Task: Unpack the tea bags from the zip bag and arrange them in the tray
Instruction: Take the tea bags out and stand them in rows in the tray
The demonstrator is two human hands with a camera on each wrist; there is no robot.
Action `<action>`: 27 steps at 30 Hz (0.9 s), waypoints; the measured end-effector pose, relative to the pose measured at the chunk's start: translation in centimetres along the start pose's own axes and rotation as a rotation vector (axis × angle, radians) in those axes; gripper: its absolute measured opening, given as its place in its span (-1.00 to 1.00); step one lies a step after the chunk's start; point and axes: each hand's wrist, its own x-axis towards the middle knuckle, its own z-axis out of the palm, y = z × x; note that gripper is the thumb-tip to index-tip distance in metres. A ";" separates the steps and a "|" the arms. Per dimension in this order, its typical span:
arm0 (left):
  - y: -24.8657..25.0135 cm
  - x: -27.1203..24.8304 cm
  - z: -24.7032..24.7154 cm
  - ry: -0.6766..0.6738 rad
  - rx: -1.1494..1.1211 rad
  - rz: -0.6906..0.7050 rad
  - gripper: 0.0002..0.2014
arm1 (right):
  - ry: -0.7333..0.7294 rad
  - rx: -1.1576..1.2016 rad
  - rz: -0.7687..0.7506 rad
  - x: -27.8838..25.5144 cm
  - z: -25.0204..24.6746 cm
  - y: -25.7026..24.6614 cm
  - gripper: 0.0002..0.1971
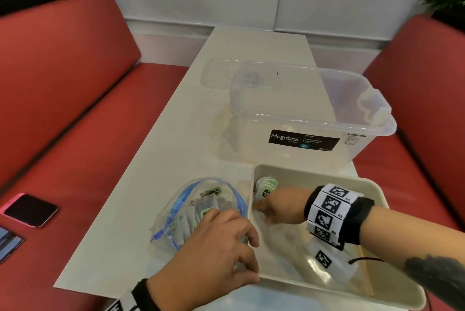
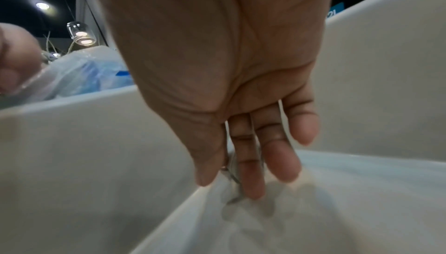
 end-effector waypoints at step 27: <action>-0.1 -0.3 0.3 0.020 -0.011 -0.015 -0.75 | -0.126 0.024 0.130 -2.0 -0.3 -0.5 -0.25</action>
